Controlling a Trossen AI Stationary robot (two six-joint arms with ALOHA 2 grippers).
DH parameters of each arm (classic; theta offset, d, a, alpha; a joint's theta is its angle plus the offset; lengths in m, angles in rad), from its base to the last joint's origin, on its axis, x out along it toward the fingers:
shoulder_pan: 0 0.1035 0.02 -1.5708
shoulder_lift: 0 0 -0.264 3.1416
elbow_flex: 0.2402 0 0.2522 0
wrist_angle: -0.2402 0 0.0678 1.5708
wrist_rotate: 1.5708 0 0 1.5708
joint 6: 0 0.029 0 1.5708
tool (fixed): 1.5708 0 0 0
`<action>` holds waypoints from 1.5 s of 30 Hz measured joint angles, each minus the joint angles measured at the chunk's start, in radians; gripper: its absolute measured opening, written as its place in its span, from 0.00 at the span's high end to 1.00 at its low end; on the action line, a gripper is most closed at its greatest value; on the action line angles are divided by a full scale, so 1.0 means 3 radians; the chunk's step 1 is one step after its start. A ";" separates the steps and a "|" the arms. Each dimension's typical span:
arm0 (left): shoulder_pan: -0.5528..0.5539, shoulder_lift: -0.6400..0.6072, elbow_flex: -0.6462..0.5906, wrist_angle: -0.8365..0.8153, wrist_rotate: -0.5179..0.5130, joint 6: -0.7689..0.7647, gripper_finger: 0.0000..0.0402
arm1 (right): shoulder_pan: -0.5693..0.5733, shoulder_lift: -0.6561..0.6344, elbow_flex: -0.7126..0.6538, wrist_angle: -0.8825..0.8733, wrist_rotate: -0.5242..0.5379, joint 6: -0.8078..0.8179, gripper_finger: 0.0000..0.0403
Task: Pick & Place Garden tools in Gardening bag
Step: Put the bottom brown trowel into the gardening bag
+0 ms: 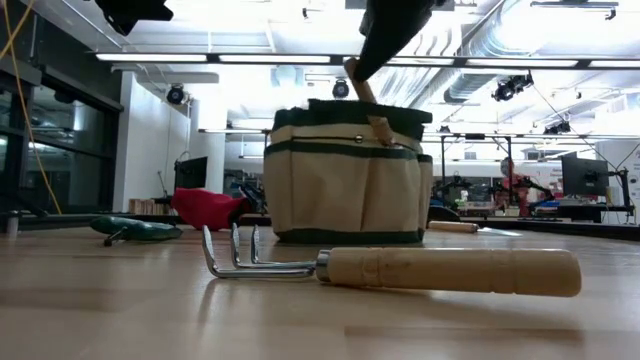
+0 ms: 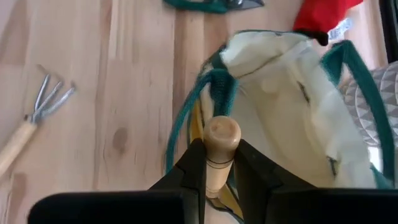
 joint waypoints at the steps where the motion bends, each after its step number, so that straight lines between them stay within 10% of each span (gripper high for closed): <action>1: 0.0000 0.0000 0.0000 0.0015 0.0001 0.0000 0.69 | -0.0011 0.0001 -0.0008 0.0034 -0.0001 0.0058 0.89; 19: 0.0000 0.0000 0.0000 0.0068 0.0005 0.0000 0.69 | -0.0062 0.0001 -0.0042 0.0511 0.0012 0.1274 0.89; 45: 0.0000 0.0001 0.0000 0.0099 -0.0001 -0.0038 0.69 | -0.0037 0.0139 -0.0054 0.0683 0.0255 0.1437 0.89</action>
